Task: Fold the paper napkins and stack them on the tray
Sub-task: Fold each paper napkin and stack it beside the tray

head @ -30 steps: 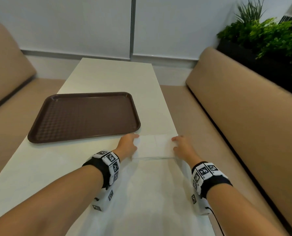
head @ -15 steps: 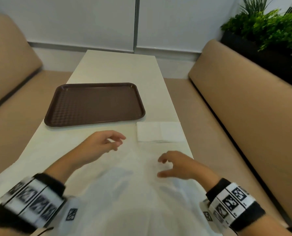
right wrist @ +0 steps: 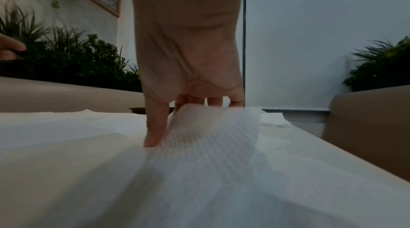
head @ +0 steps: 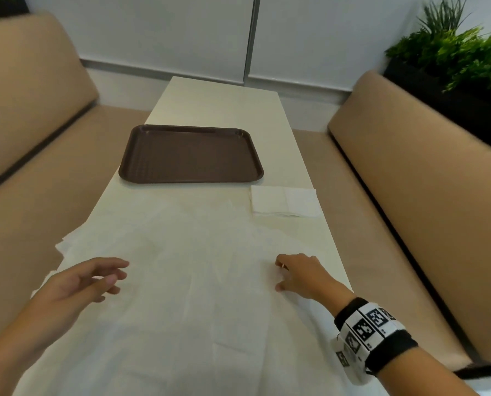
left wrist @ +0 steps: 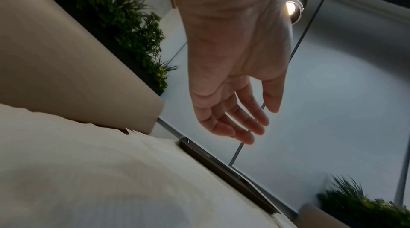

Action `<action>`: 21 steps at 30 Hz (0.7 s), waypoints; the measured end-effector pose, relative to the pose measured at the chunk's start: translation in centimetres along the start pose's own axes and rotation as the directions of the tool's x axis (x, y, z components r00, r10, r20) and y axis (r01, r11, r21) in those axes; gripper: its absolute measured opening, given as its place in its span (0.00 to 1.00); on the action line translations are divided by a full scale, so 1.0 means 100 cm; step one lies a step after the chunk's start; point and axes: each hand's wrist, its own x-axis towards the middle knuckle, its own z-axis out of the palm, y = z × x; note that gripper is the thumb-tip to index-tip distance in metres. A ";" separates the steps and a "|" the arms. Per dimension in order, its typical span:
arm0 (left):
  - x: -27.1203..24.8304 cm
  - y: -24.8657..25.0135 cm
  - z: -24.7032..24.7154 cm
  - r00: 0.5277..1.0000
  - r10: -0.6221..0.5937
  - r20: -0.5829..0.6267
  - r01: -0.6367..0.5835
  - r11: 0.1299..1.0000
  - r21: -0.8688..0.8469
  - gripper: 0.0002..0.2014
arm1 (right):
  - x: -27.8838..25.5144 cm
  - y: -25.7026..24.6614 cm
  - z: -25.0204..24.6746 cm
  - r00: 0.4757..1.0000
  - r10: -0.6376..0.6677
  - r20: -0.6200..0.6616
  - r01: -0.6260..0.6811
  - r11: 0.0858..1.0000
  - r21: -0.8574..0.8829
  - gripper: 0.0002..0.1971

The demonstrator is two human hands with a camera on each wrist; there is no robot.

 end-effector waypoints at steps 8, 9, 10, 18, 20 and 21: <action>0.015 0.038 0.035 0.991 0.115 0.075 -0.113 0.993 -0.024 0.31 | -0.065 -0.029 -0.095 0.957 -0.255 -0.141 0.275 0.950 0.148 0.05; 0.022 0.048 0.045 0.986 0.125 0.113 -0.123 0.992 -0.032 0.33 | -0.076 -0.036 -0.111 0.944 -0.285 -0.167 0.310 0.939 0.151 0.06; 0.028 0.059 0.055 0.978 0.126 0.165 -0.122 0.992 -0.037 0.36 | -0.085 -0.043 -0.127 0.931 -0.310 -0.191 0.342 0.926 0.162 0.07; 0.036 0.122 0.111 0.849 0.133 0.511 -0.041 0.982 -0.187 0.18 | -0.121 -0.068 -0.197 0.880 -0.372 -0.297 0.439 0.874 0.206 0.06; 0.037 0.129 0.113 0.893 0.137 0.429 -0.033 0.970 -0.241 0.13 | -0.123 -0.064 -0.205 0.872 -0.344 -0.349 0.430 0.879 0.206 0.04; 0.038 0.132 0.111 0.906 0.143 0.399 -0.023 0.957 -0.289 0.13 | -0.124 -0.057 -0.207 0.874 -0.318 -0.368 0.420 0.875 0.242 0.05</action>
